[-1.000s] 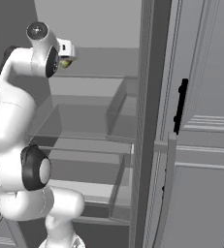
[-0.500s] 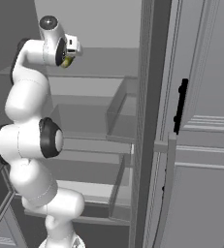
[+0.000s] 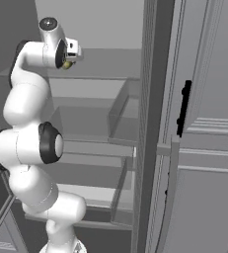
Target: Place one cucumber and one chicken drumstick in each tupperware on the nearby counter, to pack two identical lunches.
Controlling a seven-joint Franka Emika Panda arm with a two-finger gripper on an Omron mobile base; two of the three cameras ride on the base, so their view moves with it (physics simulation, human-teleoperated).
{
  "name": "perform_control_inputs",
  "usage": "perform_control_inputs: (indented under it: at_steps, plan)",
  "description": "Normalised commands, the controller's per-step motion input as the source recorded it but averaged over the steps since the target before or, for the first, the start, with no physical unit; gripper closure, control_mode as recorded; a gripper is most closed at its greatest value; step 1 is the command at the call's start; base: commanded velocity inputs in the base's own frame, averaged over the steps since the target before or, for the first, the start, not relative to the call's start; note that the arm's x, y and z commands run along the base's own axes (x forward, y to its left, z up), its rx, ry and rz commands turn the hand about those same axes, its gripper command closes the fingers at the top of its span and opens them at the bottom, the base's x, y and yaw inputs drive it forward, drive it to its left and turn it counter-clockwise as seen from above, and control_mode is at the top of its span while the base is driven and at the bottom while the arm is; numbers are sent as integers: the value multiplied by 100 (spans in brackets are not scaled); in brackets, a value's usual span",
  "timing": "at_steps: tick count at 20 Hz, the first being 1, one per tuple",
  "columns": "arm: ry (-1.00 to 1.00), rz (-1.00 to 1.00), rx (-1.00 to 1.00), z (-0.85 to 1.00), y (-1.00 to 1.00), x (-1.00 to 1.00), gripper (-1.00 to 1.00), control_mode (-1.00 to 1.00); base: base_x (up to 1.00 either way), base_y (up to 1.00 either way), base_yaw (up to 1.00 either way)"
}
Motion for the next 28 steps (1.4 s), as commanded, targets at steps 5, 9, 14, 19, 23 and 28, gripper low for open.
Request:
perform_control_inputs:
  at_steps: [5, 9, 14, 19, 23, 28]
  plan:
    - [0, 0, -2, -29, 0, 18, -100, -100, 0, 0, 0]
    - [0, 0, 0, 0, 0, 0, -100, -100, 0, 0, 0]
    - [0, 0, 0, 0, 0, 0, -100, -100, 0, 0, 0]
    - [0, 0, 0, 0, 0, 0, 100, -100, 0, 0, 0]
    - [0, 0, 0, 0, 0, -2, 100, -100, 0, 0, 0]
    - [-7, 0, 1, 0, -17, -74, 100, -100, 0, 0, 0]
